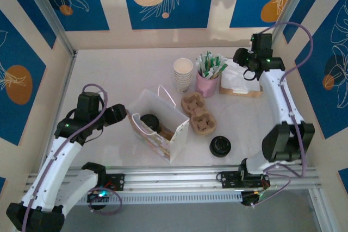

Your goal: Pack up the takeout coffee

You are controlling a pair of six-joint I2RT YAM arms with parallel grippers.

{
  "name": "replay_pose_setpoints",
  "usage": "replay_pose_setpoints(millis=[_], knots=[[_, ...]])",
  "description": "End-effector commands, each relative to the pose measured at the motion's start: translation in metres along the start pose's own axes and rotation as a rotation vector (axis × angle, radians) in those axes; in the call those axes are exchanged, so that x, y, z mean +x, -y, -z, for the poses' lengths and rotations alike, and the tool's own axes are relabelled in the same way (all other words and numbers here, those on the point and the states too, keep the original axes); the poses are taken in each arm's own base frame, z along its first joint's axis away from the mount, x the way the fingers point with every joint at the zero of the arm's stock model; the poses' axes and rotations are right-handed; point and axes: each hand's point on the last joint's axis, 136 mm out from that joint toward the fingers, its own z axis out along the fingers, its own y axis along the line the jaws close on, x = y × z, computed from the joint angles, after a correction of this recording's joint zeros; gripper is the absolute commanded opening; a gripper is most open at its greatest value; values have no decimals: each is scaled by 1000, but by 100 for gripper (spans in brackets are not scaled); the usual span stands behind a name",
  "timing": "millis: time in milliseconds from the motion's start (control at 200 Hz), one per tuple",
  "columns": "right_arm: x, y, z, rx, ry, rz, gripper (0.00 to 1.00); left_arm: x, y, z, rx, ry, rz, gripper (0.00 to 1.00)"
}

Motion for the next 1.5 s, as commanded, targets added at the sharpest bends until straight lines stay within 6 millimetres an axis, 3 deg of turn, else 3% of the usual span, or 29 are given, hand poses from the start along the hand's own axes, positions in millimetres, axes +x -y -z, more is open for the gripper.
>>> replay_pose_setpoints(millis=[0,290,530,855,1146,1496], knots=[[-2,9,-26,-33,-48,-79,50,4,5,1,25,-15,-33,72],[30,44,-107,48,-244,-85,54,5,7,0,38,-21,-26,73],[61,60,-149,129,-361,-48,57,10,1,1,19,-27,-31,73],[78,66,-171,194,-400,24,57,12,-6,6,-6,-15,-31,74],[86,77,-180,251,-419,62,45,13,-7,7,-11,-11,-32,74],[85,72,-183,220,-418,61,30,11,-8,10,-16,-2,-36,74]])
